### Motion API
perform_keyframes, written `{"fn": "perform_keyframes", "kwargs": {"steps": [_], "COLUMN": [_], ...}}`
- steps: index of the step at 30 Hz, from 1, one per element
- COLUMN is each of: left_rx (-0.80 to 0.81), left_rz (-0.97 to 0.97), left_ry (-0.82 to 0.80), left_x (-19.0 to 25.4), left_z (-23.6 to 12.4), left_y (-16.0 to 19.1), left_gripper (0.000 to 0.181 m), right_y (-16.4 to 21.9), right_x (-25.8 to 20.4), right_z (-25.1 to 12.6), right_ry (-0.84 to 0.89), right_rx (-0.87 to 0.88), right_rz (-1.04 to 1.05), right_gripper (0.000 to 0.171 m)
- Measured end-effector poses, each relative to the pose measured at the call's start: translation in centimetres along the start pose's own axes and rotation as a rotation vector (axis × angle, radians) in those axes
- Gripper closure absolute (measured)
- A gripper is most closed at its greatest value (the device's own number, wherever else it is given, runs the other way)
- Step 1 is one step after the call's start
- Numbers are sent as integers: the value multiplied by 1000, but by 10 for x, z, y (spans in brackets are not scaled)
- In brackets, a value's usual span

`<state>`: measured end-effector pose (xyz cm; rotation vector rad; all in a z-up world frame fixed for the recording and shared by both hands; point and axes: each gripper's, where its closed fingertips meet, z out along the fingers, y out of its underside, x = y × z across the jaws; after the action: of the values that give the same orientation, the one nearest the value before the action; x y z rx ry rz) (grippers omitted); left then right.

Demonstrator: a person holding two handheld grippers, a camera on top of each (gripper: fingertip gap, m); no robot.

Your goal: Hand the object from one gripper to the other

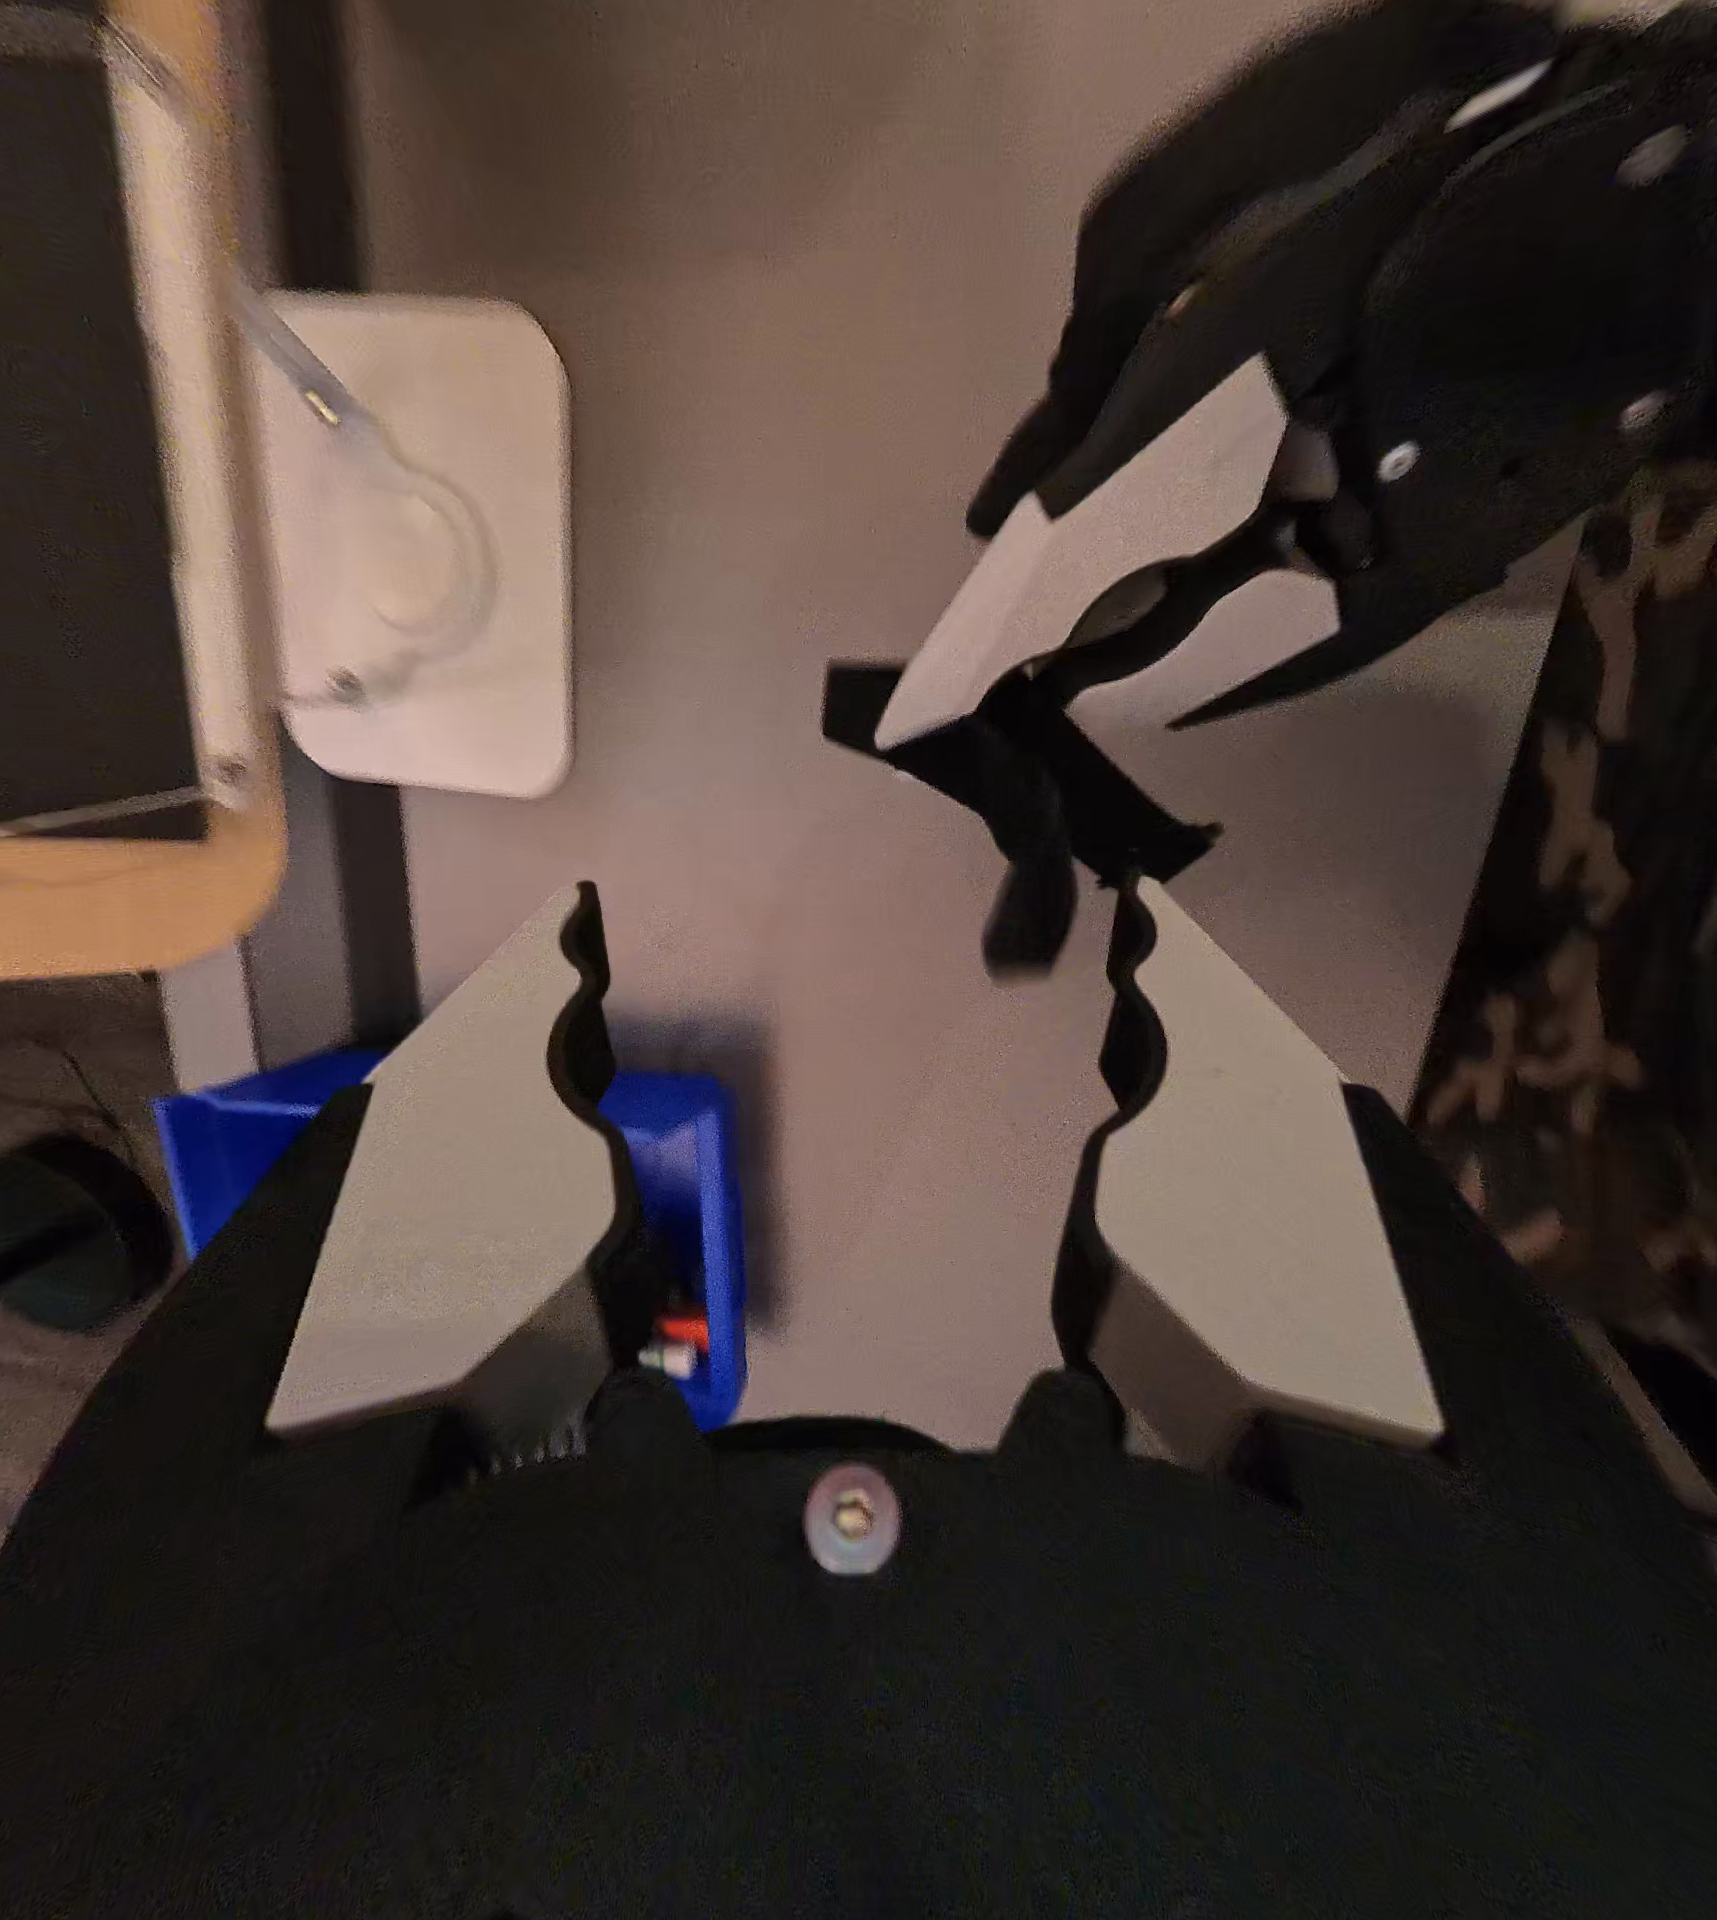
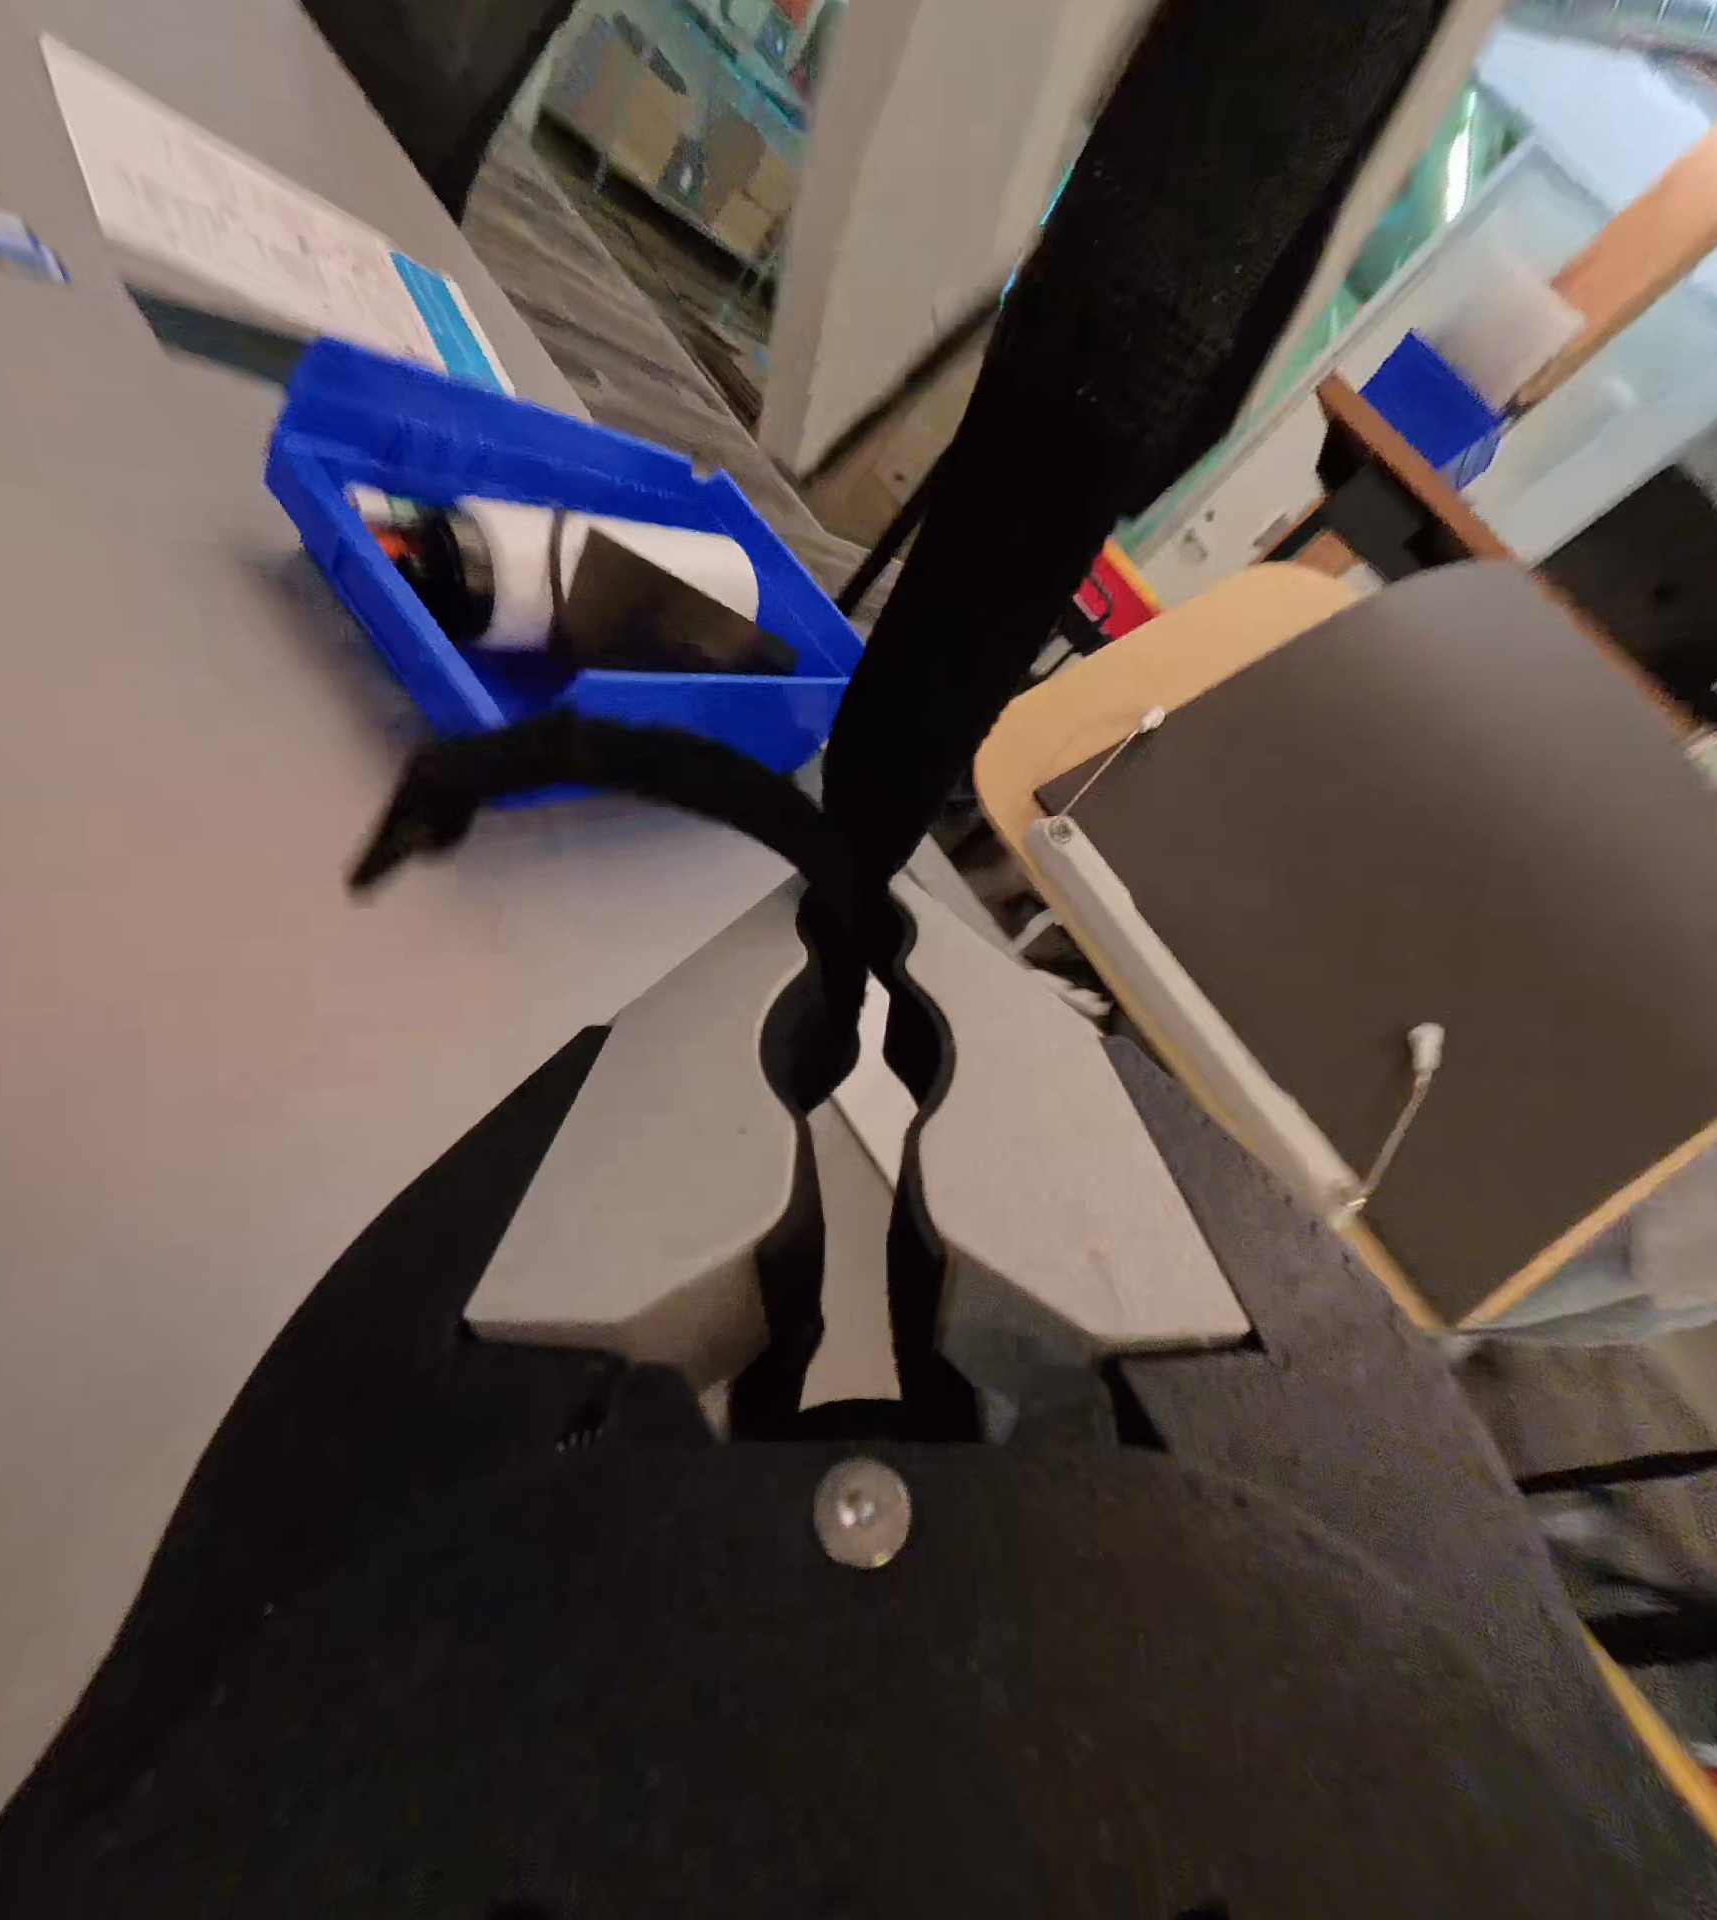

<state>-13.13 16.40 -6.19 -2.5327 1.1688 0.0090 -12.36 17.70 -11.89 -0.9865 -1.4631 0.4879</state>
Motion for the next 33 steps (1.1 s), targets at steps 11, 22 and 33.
{"fn": "perform_keyframes", "kwargs": {"steps": [11, 22, 33], "left_rx": [575, 725, 884], "left_rz": [-26, 5, -29], "left_ry": [-503, -687, -851], "left_x": [-14, 6, -4], "left_z": [-30, 40, 28], "left_y": [-29, -56, -73], "left_gripper": [95, 98, 102], "right_y": [-3, -13, -16], "right_x": [71, 95, 107], "right_z": [-42, -60, -73], "right_ry": [-131, -230, -284], "right_rx": [328, 545, 655], "right_rz": [844, 1153, 1249], "right_gripper": [169, 169, 170]}}
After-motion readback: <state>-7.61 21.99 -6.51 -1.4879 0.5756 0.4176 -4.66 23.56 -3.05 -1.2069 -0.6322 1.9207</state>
